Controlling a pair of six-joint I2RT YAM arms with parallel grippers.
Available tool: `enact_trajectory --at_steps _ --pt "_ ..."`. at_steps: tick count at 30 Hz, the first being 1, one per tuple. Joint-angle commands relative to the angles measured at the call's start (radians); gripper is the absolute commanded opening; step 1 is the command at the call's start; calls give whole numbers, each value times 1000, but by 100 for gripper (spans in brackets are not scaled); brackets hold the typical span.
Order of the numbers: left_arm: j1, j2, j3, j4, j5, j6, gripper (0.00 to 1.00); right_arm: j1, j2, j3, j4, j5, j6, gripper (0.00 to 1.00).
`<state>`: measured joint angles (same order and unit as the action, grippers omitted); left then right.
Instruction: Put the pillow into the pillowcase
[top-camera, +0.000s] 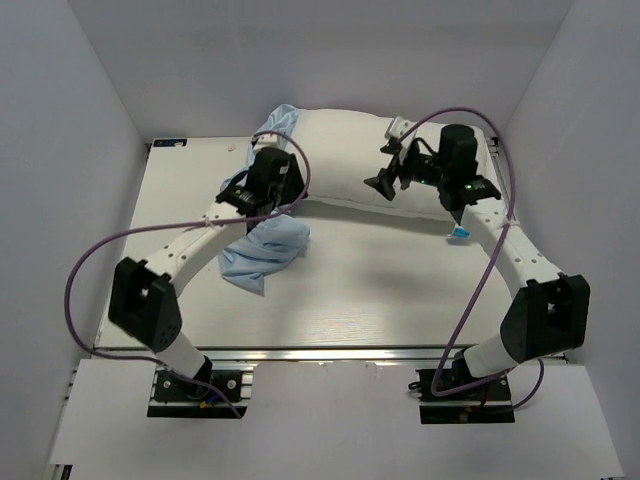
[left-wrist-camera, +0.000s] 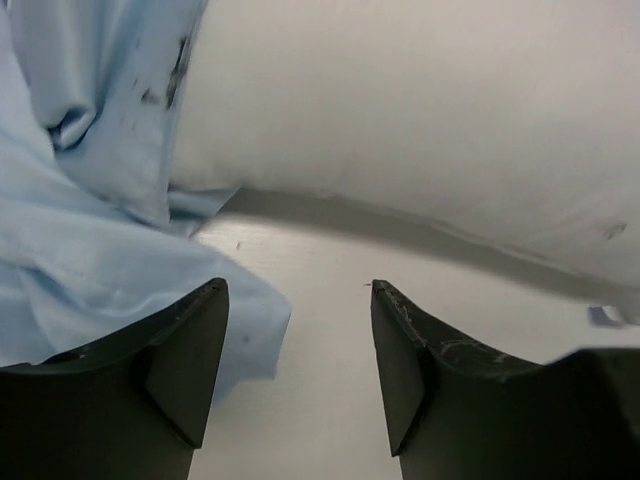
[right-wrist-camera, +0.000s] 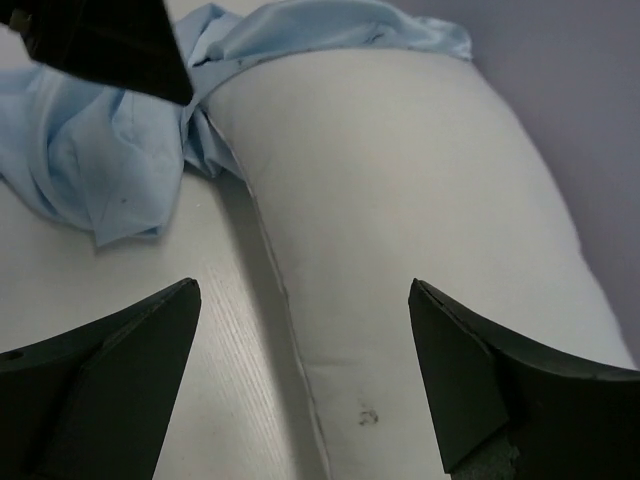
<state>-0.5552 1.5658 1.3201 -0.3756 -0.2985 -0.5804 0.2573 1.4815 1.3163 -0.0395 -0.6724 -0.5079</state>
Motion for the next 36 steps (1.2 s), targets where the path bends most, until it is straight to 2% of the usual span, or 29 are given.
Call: enact_trajectory --at_steps 1,5,10,14,23,30,34,36 --pt "11 74 152 -60 7 13 68 25 22 -65 159 134 -32 90" --pt "73 171 287 -95 22 19 67 26 109 38 115 163 0 89" --pt "110 229 347 -154 -57 36 68 26 172 63 136 203 -21 89" --pt "158 279 386 -164 -57 62 68 31 217 100 142 224 -9 89" --pt "181 470 574 -203 -41 149 65 60 279 173 148 252 -4 89" --pt "198 523 602 -198 -18 166 57 86 318 202 147 290 -30 89" --pt "202 517 605 -192 -10 172 46 117 361 213 150 379 -78 89" --pt "204 507 600 -184 13 175 35 134 404 230 147 442 -109 89"
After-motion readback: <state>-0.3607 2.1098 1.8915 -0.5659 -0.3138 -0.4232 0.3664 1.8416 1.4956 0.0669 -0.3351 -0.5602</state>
